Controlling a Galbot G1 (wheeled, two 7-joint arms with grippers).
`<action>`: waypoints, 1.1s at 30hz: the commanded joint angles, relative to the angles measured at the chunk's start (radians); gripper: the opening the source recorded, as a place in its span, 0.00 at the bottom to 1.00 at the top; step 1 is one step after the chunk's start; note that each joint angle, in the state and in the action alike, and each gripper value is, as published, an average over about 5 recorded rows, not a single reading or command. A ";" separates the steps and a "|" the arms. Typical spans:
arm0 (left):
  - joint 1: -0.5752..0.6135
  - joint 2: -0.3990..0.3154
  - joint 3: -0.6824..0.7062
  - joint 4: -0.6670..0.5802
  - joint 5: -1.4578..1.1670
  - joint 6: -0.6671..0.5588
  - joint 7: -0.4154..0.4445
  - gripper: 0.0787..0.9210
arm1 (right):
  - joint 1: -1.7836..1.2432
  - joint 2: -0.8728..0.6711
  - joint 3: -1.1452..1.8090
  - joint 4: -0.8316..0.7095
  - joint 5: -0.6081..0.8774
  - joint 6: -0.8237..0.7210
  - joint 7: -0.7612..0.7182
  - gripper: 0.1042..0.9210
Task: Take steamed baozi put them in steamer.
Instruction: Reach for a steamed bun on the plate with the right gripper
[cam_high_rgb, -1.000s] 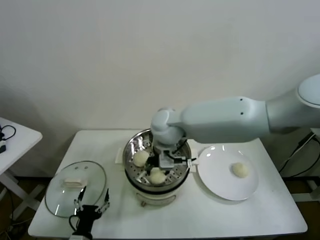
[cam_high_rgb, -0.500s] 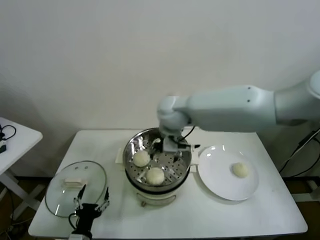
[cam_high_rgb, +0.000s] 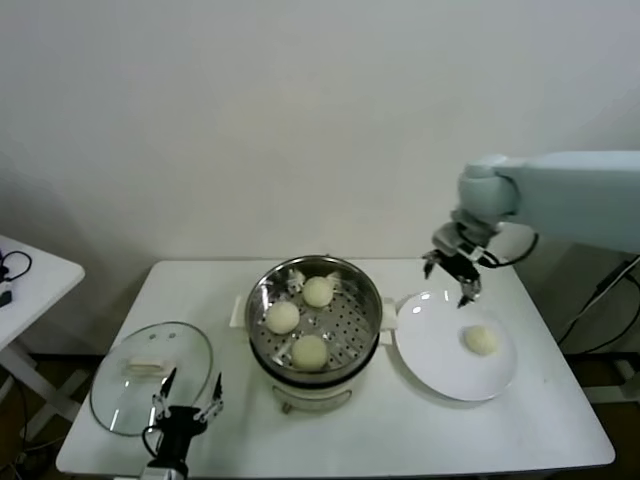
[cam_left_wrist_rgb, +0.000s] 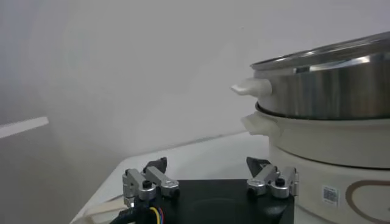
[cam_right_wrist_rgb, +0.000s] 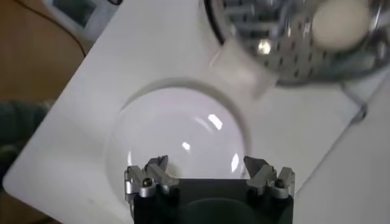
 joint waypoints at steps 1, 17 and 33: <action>0.001 -0.002 -0.001 0.004 -0.001 -0.001 0.000 0.88 | -0.191 -0.242 0.011 -0.120 -0.065 -0.168 0.021 0.88; 0.016 -0.012 -0.007 0.033 0.029 -0.006 -0.005 0.88 | -0.626 -0.195 0.391 -0.328 -0.233 -0.119 0.103 0.88; 0.015 -0.009 -0.013 0.035 0.030 -0.009 -0.006 0.88 | -0.696 -0.150 0.470 -0.348 -0.262 -0.127 0.146 0.81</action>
